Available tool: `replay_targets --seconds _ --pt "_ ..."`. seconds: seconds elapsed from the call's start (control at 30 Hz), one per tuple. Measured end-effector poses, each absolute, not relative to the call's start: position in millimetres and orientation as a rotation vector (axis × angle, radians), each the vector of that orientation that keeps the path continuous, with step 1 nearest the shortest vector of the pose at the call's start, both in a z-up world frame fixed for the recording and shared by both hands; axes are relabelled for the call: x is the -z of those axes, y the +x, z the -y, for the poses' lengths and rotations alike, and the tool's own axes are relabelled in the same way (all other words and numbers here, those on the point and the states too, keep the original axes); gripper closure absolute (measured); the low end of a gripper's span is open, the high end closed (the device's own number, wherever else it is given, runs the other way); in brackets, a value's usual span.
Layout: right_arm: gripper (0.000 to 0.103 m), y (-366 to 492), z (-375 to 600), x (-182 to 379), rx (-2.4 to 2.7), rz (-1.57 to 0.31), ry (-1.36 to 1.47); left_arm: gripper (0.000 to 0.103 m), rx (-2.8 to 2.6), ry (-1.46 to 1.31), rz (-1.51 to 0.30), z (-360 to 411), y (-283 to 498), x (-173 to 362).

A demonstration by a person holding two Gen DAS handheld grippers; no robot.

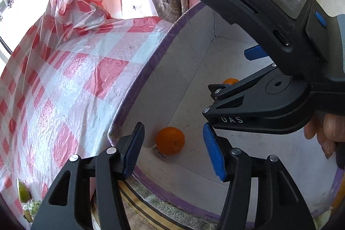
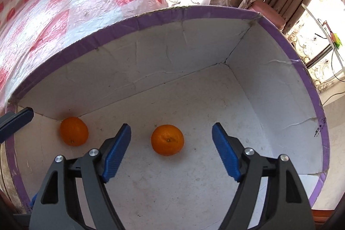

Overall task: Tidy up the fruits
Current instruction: 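Move both open grippers back from the box toward the table, then grasp the last orange with the left gripper while the right grasps the wrapped cabbage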

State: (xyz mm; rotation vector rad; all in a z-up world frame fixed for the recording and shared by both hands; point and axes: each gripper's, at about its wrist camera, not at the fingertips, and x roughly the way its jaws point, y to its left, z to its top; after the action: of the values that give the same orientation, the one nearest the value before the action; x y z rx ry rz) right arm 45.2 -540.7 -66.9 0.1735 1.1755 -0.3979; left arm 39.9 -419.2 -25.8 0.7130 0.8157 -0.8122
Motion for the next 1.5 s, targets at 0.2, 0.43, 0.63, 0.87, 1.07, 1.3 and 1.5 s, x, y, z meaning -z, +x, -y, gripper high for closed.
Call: replay_targets --seconds 0.2,0.43,0.63,0.87,1.07,1.3,1.5 --pt "0.019 29.1 543.7 32.7 0.433 -1.020 0.178 0.021 0.811 0.629 -0.745 406.8 35.5 5.6" --pt "0.013 6.3 548.6 -0.2 0.424 -0.879 0.291 0.015 0.744 0.482 -0.725 379.4 46.4 -19.7" --pt "0.012 2.2 540.3 -14.8 0.379 -0.829 0.318 0.015 0.689 0.337 -0.705 335.6 51.2 -43.2" --pt "0.009 12.4 478.3 -24.0 0.251 -0.813 0.275 0.015 0.586 0.186 -0.718 253.8 51.8 -56.2" --pt "0.009 30.2 408.0 -27.3 0.090 -0.835 0.239 0.015 0.432 0.068 -0.720 158.9 48.9 -60.4" --pt "0.008 45.2 329.8 -28.2 -0.041 -0.838 0.171 0.015 0.206 -0.018 -0.726 41.9 34.5 -55.7" --pt "0.008 55.4 283.8 -28.3 -0.096 -0.843 0.092 0.018 0.069 -0.074 -0.742 -36.1 20.2 -41.4"
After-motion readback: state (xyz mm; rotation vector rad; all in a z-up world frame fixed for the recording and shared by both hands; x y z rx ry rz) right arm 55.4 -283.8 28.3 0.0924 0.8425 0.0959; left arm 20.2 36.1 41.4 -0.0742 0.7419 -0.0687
